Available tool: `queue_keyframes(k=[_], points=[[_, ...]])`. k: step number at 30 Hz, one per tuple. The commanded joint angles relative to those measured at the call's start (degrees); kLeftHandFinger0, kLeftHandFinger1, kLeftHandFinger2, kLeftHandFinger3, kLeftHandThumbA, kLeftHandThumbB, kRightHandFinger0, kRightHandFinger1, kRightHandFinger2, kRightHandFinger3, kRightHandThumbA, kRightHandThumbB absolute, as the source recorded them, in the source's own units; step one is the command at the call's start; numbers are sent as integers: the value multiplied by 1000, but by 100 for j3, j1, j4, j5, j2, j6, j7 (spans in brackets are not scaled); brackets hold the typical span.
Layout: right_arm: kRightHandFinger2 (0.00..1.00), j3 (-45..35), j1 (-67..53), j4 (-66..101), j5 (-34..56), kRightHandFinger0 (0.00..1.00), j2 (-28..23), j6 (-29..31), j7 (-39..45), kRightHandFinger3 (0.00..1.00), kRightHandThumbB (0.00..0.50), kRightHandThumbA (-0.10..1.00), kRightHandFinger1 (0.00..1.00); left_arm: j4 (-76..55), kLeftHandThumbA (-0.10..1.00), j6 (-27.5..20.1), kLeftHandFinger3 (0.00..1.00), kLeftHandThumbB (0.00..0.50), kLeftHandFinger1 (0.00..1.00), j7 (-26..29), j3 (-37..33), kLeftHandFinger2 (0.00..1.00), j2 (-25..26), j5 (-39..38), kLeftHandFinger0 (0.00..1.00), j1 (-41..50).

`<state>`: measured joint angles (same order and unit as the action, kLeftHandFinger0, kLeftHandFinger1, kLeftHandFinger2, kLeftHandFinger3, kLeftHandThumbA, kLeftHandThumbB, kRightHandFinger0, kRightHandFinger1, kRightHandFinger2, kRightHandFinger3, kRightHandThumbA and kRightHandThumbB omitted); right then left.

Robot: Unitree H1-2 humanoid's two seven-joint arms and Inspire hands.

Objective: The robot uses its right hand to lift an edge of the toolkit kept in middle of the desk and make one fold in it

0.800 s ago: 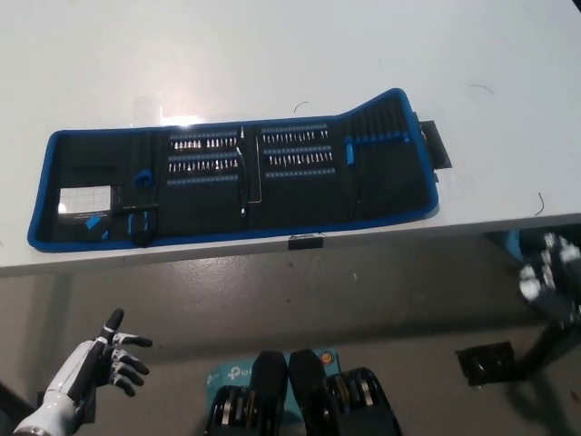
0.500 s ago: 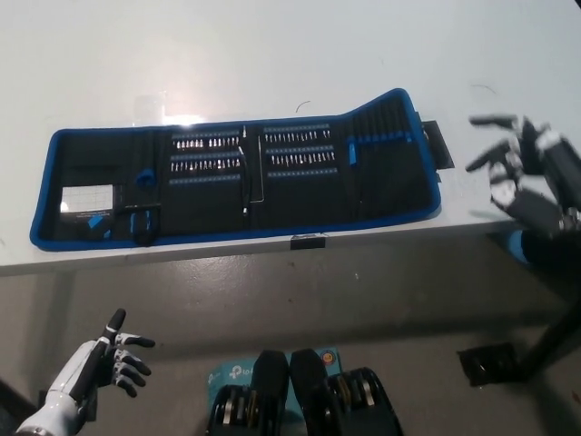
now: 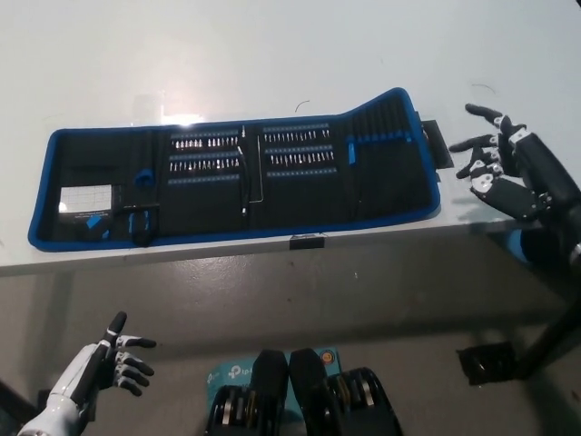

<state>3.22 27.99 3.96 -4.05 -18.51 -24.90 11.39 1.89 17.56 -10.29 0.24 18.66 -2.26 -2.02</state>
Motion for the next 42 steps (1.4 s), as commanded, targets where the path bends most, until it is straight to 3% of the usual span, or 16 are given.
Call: queue_keyframes(k=[1, 5, 8, 11, 17, 24, 31, 33, 36, 39, 41, 42], points=[[842, -316, 379, -321, 50, 454, 208, -134, -348, 1000, 174, -74, 667, -177, 1000, 9, 586, 444, 412, 10, 58, 405, -2, 6, 416, -1], [836, -579, 389, -830, 92, 388, 509, 110, -582, 1000, 167, -42, 611, -198, 1000, -46, 555, 447, 386, -13, 70, 374, -15, -35, 381, 82], [838, -761, 518, -1069, 162, 456, 691, 129, -714, 1000, 168, -48, 664, -197, 1000, -20, 561, 468, 379, -13, 74, 375, -8, -34, 364, 75], [821, -905, 632, -1238, 158, 482, 825, 128, -821, 1000, 180, -55, 676, -233, 1000, 41, 584, 483, 423, -2, 46, 421, -10, -2, 430, 60], [808, -961, 827, -1661, 47, 535, 953, 233, -1031, 968, 183, -64, 702, -215, 1000, 17, 592, 500, 410, 2, 35, 393, 19, 34, 416, 26], [771, -853, 901, -2336, -75, 461, 1099, 682, -1289, 931, 189, -64, 656, -187, 1000, -10, 574, 492, 408, -25, 24, 380, -5, 0, 414, 25], [872, -756, 954, -2869, -168, 451, 1178, 1077, -1536, 911, 188, -100, 680, -222, 1000, 29, 588, 500, 421, -52, -5, 398, 35, 25, 424, 9], [829, -734, 958, -3003, -195, 413, 1185, 1078, -1591, 903, 180, -100, 618, -230, 1000, 50, 584, 496, 416, -79, -17, 399, 42, 10, 405, -14], [813, -672, 910, -3072, -257, 419, 1178, 1154, -1661, 888, 184, -100, 615, -217, 1000, 49, 563, 500, 407, -100, -18, 377, 33, -27, 413, -35], [873, -655, 842, -3167, -199, 463, 1220, 1252, -1647, 900, 187, -100, 701, -231, 1000, 43, 555, 500, 401, -85, -15, 368, 23, -20, 407, -6], [831, -629, 836, -3239, -198, 470, 1265, 1322, -1690, 873, 193, -100, 686, -180, 1000, -7, 553, 500, 402, -94, -14, 366, 19, -31, 409, -16], [728, -552, 829, -3290, -247, 412, 1309, 1439, -1711, 877, 193, -100, 578, -209, 1000, 22, 574, 500, 412, -103, -36, 377, 46, 0, 422, 8]])
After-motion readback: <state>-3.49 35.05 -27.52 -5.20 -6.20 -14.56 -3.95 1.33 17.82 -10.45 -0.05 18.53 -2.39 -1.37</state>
